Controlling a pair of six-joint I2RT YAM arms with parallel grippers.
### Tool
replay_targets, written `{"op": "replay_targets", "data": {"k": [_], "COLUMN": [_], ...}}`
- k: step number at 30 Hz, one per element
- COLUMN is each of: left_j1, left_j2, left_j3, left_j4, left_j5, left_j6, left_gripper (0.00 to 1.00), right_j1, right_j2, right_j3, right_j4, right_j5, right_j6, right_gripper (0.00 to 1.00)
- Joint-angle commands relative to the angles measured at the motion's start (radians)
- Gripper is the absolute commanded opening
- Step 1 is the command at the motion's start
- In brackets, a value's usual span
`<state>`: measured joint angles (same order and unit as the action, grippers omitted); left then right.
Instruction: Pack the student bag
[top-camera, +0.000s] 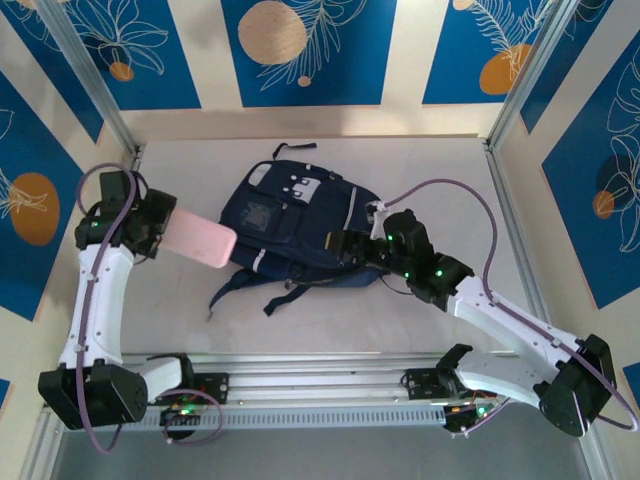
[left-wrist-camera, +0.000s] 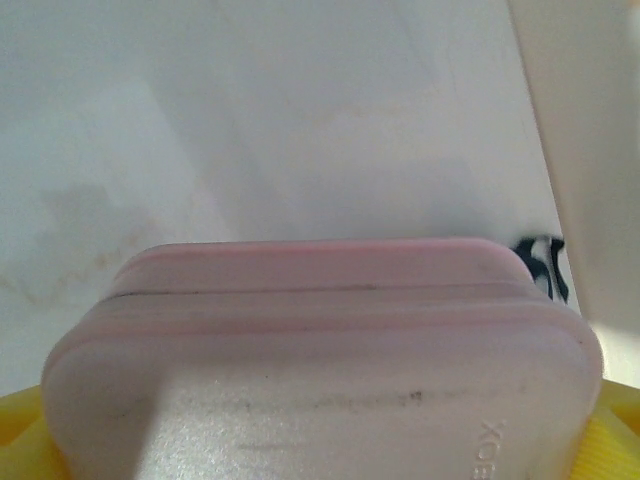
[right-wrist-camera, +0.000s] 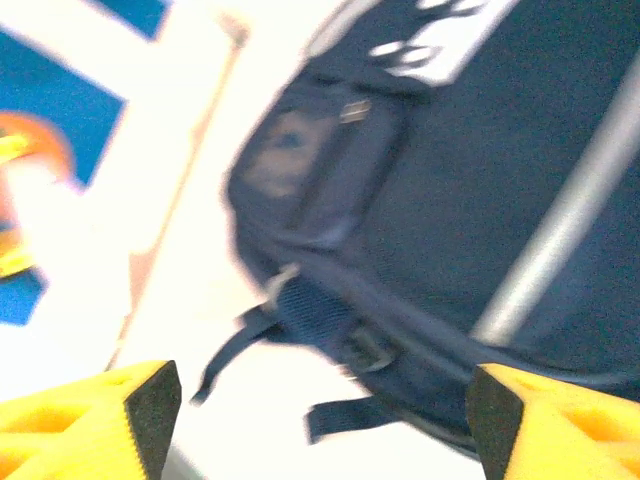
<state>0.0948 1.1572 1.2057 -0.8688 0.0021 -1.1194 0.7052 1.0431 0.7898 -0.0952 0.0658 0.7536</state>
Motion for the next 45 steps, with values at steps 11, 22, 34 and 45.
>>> {"op": "replay_targets", "data": {"k": [11, 22, 34, 45], "left_j1": [-0.286, -0.407, -0.477, -0.48], "left_j2": [-0.025, -0.003, 0.013, 0.032], "left_j3": [-0.036, -0.016, 0.02, 0.023], "left_j4": [0.084, 0.099, 0.091, 0.109], "left_j5": [0.152, 0.118, 0.08, 0.103], "left_j6": [-0.226, -0.257, -0.253, -0.252], "left_gripper": [0.79, 0.79, 0.79, 0.79], "right_j1": [0.062, 0.138, 0.143, 0.137], "right_j2": [0.208, 0.287, 0.284, 0.231], "right_j3": [0.066, 0.113, 0.132, 0.109], "right_j4": [0.266, 0.325, 0.188, 0.121], "right_j5": [-0.476, -0.535, -0.273, -0.166], "right_j6": [0.023, 0.0, -0.042, -0.048], "right_gripper": [0.9, 0.88, 0.81, 0.81]}}
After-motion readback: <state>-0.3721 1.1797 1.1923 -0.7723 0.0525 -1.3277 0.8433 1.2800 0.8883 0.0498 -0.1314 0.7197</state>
